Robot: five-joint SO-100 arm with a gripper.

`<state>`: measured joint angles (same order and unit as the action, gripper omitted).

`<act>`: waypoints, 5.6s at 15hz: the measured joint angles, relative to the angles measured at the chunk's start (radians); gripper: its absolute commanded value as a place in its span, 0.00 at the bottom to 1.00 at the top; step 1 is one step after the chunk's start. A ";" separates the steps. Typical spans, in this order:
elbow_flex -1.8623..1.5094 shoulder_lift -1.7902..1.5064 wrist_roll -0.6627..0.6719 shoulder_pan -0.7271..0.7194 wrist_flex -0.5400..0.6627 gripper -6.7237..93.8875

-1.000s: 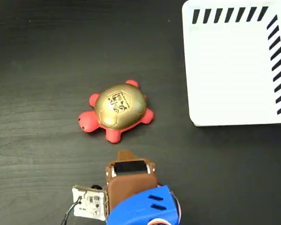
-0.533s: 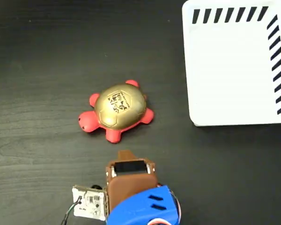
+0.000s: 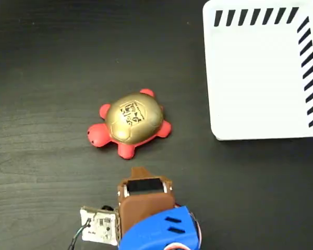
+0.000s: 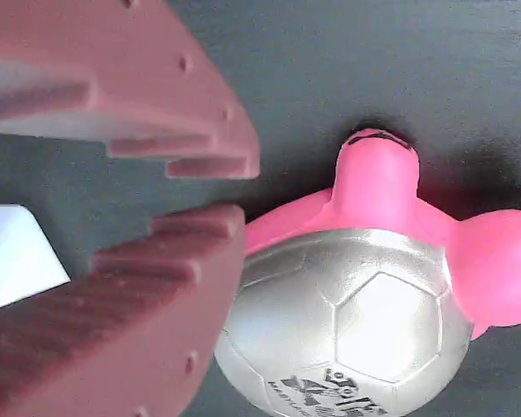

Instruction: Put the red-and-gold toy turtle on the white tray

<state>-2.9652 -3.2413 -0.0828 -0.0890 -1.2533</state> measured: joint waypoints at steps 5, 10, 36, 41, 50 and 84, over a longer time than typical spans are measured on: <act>0.055 0.293 0.086 -0.057 0.120 0.07; 0.534 0.822 0.331 0.026 0.048 0.07; 1.243 1.753 0.719 0.129 -0.287 0.60; 1.201 1.786 0.681 0.114 -0.213 0.60; 1.144 1.864 0.676 0.097 -0.063 0.60; 1.822 1.936 0.342 0.620 -0.356 0.07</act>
<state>-1.1428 -1.3054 0.2592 0.5308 -1.6091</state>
